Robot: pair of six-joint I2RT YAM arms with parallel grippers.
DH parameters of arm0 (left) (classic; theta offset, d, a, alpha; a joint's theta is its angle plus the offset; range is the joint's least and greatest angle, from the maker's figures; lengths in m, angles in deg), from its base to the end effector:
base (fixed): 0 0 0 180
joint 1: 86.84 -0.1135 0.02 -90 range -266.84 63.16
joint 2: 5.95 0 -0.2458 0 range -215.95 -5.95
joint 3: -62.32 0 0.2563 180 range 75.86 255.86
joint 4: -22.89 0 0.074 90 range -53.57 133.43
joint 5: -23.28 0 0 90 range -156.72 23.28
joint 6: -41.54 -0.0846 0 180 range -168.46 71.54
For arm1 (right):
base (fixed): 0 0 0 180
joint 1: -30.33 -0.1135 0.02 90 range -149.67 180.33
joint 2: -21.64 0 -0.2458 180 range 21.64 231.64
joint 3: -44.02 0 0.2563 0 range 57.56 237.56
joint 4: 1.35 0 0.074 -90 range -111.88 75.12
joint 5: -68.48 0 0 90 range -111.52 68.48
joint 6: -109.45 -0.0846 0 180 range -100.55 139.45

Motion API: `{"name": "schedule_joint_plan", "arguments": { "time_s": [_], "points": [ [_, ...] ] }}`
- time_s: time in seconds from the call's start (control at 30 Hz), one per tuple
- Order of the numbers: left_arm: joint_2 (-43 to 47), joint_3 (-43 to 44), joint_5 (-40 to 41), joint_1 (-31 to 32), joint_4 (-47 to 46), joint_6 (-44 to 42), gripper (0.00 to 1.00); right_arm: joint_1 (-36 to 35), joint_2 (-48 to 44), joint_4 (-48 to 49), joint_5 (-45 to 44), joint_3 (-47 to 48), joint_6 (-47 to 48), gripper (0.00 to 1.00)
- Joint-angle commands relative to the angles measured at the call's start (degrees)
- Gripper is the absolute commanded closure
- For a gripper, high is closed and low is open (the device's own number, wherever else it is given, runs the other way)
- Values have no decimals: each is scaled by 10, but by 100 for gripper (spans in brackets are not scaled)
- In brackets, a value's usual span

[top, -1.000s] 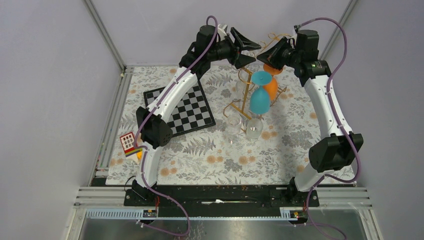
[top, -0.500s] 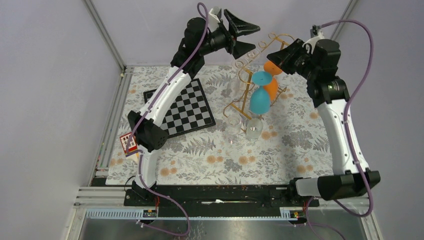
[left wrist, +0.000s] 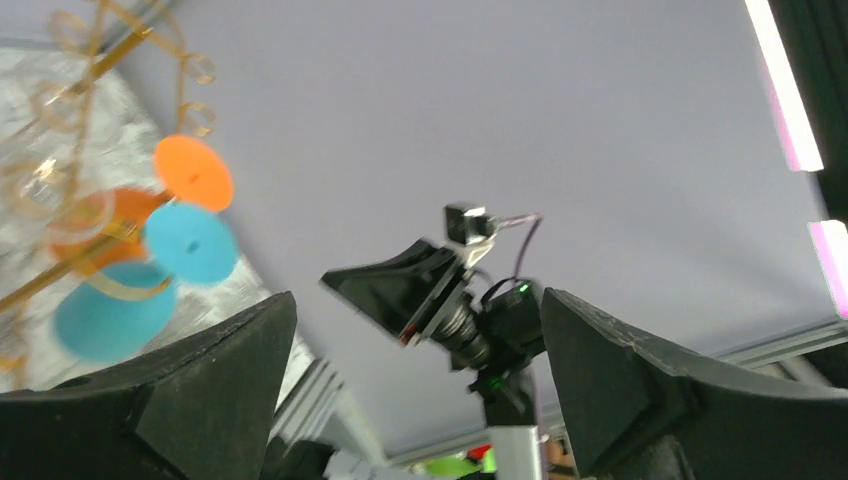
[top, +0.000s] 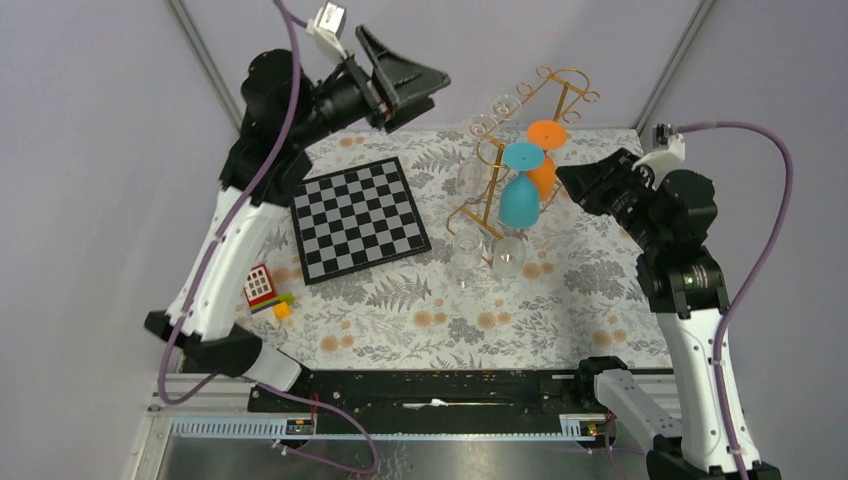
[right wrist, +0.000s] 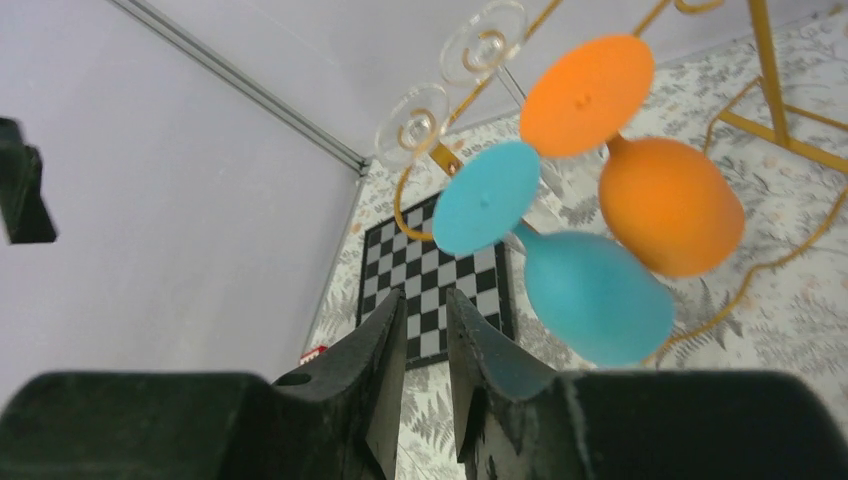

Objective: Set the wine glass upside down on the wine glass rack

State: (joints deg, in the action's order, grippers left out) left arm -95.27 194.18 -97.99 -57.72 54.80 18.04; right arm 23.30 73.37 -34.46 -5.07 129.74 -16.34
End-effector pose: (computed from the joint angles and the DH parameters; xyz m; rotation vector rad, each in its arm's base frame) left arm 0.2842 -0.2086 0.5596 -0.0015 1.6649 -1.7052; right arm 0.2307 0.0526 0.4521 0.1695 1.6050 0.8068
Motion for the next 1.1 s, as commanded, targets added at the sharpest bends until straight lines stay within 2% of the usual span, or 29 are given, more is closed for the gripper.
{"name": "schedule_joint_plan", "arguments": {
  "time_s": [0.0, 0.2, 0.47, 0.53, 0.6, 0.73, 0.9, 1.0, 1.07],
  "points": [
    [93, -77, 77, 1, 164, -174, 1, 2, -47, -38, -26, -42, 21, 71],
    [214, -228, 162, -1, 253, -254, 1, 19, -55, -56, -2, -83, -17, 65],
    [300, -428, 168, -1, 278, -213, 1, 34, -60, -55, 48, -154, -50, 53],
    [304, -465, 153, -1, 279, -191, 1, 35, -74, -56, 48, -182, -45, 48],
    [300, -494, 133, -1, 278, -171, 2, 35, -91, -61, 47, -204, -26, 37],
    [286, -543, 105, 6, 246, -135, 3, 35, -123, -82, 15, -243, 4, 22],
    [257, -588, 77, 29, 154, -80, 6, 35, -125, -83, 56, -282, 13, 11],
    [224, -580, 72, 49, 126, -61, 7, 35, -121, -91, 74, -303, 23, 2],
    [200, -569, 76, 62, 113, -55, 8, 35, -124, -83, 89, -314, 23, 0]
  ]
}}
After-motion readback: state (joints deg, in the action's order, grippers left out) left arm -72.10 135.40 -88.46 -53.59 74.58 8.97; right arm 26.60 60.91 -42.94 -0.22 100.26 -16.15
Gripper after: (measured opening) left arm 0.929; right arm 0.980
